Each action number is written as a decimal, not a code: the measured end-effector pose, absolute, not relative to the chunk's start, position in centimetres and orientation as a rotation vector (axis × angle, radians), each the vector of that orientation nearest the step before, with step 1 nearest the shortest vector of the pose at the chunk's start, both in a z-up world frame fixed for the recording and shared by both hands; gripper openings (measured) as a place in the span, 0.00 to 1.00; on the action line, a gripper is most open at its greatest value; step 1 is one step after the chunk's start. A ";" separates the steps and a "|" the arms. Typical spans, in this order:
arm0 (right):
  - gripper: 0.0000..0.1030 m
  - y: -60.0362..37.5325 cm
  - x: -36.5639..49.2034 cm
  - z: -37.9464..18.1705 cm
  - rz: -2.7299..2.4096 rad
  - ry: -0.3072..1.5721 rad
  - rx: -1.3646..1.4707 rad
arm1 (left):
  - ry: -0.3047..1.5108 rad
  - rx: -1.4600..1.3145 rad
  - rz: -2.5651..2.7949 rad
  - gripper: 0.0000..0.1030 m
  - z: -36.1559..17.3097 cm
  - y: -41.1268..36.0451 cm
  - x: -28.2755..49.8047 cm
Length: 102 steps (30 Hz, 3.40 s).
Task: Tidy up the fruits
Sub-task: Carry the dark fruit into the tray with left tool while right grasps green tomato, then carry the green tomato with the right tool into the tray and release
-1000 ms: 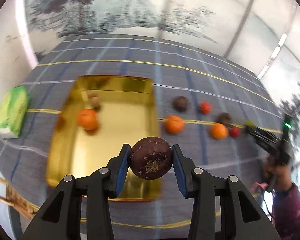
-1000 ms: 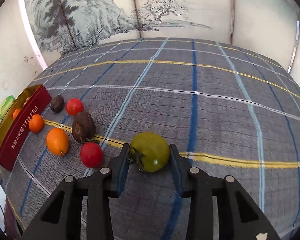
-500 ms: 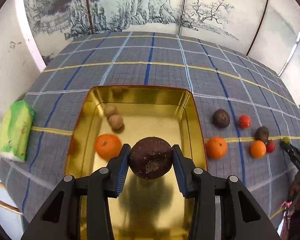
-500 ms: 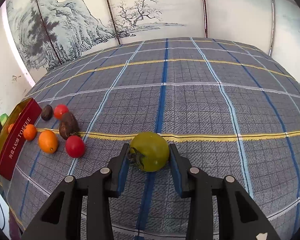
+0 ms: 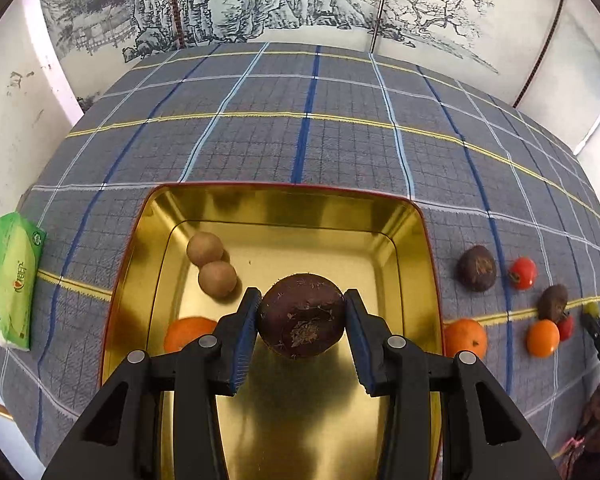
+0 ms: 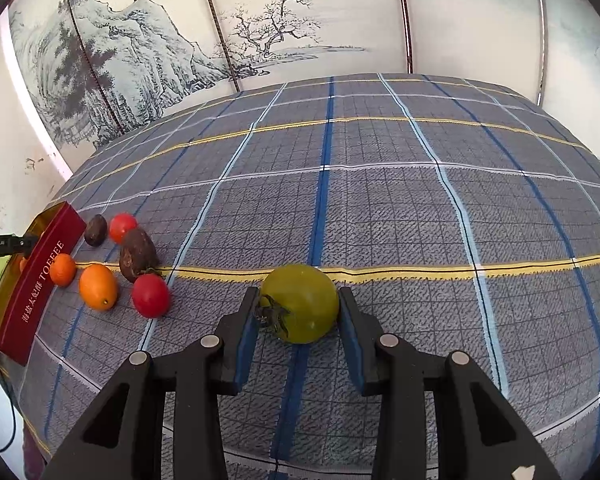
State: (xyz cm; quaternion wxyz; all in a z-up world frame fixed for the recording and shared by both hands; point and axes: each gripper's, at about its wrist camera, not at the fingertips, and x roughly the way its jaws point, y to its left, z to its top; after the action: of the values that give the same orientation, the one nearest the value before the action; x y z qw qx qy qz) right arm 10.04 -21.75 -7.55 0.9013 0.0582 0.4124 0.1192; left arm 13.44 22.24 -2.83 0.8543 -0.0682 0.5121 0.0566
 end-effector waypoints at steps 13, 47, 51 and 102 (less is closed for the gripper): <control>0.34 -21.8 10.0 -7.5 0.247 0.853 0.121 | 1.102 -0.114 0.155 0.42 -4.2 22.7 15.3; 0.34 -21.4 9.9 -7.5 0.212 0.865 0.089 | 0.860 -0.055 0.220 0.64 2.3 19.8 4.7; 0.34 -21.0 9.3 -6.8 0.207 0.863 0.084 | 0.851 -0.085 0.198 0.64 2.5 19.9 3.5; 0.34 14.2 7.1 -1.1 0.828 0.906 -0.208 | 0.842 -0.141 0.355 0.73 0.9 26.9 -8.0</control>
State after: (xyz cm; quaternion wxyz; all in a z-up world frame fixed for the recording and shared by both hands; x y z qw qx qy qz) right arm 7.12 14.23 -1.08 0.8124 -0.0973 0.4245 0.3877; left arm -8.01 26.88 0.93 0.8951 -0.0679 0.4061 0.1714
